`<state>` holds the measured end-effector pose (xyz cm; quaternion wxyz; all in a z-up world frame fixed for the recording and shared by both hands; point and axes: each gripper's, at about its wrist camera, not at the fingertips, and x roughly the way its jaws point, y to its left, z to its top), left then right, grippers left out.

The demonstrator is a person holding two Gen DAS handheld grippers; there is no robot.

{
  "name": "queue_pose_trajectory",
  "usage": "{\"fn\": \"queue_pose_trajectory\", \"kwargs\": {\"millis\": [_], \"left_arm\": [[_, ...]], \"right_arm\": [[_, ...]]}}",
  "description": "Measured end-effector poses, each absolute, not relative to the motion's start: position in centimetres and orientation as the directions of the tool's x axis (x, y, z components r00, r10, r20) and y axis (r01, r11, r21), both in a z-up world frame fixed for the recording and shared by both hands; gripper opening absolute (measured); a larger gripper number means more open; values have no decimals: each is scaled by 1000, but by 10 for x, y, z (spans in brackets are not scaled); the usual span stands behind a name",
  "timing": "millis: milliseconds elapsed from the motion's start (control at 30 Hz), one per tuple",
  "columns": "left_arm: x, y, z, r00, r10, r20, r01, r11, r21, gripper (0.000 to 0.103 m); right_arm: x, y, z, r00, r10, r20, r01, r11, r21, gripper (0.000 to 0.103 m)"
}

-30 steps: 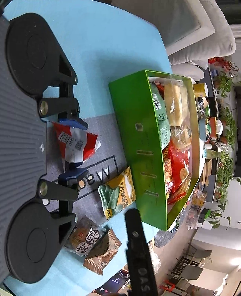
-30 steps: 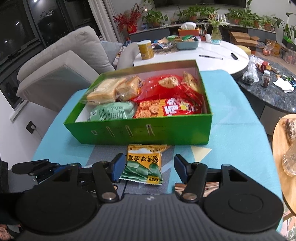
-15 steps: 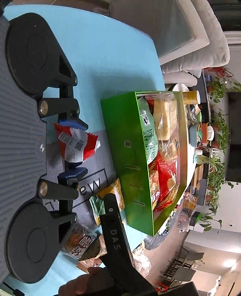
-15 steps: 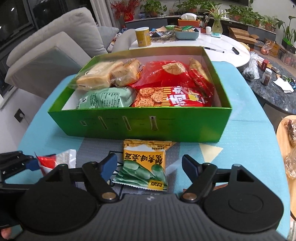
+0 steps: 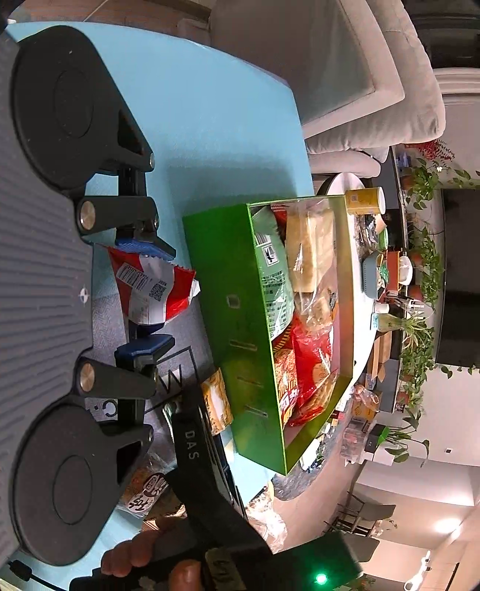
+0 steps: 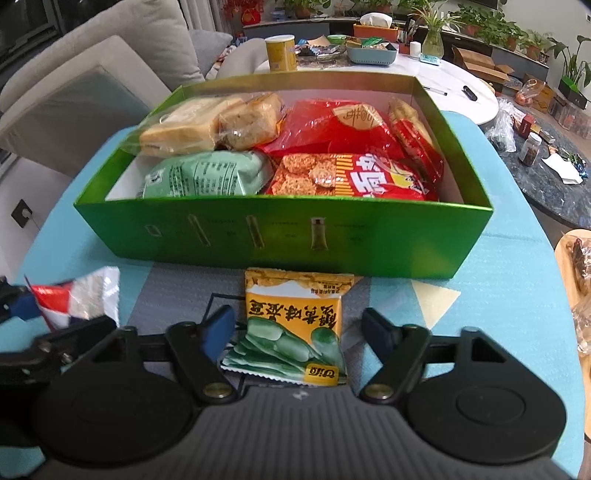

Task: Organize snacks
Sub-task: 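Lift both packets and lower them into the green box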

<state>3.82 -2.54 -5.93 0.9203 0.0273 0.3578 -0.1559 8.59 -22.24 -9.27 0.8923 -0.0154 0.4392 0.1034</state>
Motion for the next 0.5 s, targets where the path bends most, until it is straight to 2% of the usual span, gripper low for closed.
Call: {"fn": "queue_pose_trajectory", "kwargs": {"millis": [300,500], "left_arm": [[31,-24,-43,723,-283,-631,315,947,-63,41],[31,-28,-22,754,-295,-587,329,943,-51,41]], "right_arm": [[60,-234,-71,608,256,-752,-257,959,118,80],[48,-239,-34,687,288,-667,-264,954,140,80]]}}
